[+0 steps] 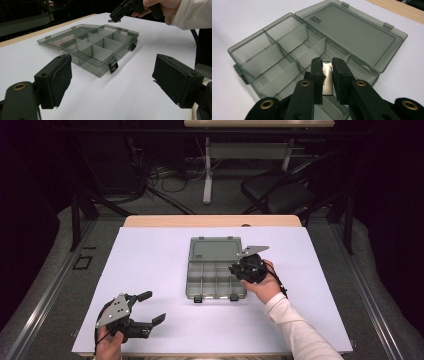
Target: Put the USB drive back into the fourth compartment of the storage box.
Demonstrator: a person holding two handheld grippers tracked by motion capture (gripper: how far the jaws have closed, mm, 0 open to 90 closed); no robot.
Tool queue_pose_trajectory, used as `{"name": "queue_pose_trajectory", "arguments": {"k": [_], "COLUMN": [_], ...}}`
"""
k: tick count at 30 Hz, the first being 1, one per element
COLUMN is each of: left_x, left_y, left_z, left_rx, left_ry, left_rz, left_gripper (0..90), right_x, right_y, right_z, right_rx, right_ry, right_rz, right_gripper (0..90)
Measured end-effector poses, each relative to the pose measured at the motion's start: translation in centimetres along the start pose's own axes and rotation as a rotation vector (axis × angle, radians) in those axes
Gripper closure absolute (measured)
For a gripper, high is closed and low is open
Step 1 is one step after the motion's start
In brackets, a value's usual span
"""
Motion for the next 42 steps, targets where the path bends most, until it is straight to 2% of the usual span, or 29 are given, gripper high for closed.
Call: {"name": "queue_pose_trajectory", "arguments": {"k": [22,42], "left_x": [0.0,0.0], "left_y": [0.0,0.0], "left_z": [0.0,0.0], "left_rx": [-0.002,-0.003], "left_ry": [-0.001,-0.002], "left_rz": [-0.001,0.0], "left_gripper": [15.8,15.8], "right_x": [-0.7,-1.1], "right_y": [1.7,1.9], "right_z": [2.5,3.3], "right_rx": [-0.031,-0.041], "right_ry": [-0.053,-0.079], "right_rz": [0.014,0.009], "right_gripper": [79.3,79.3]}}
Point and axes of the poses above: each handheld gripper's, and its own axes: z roughly forward along the jaws, x roughly out of its top, y roughly to its right, the point moved 4 cm from there along z, roughly forward along the jaws, and after that the axes turned 10 degrees about -x, right-handed, at the moved point
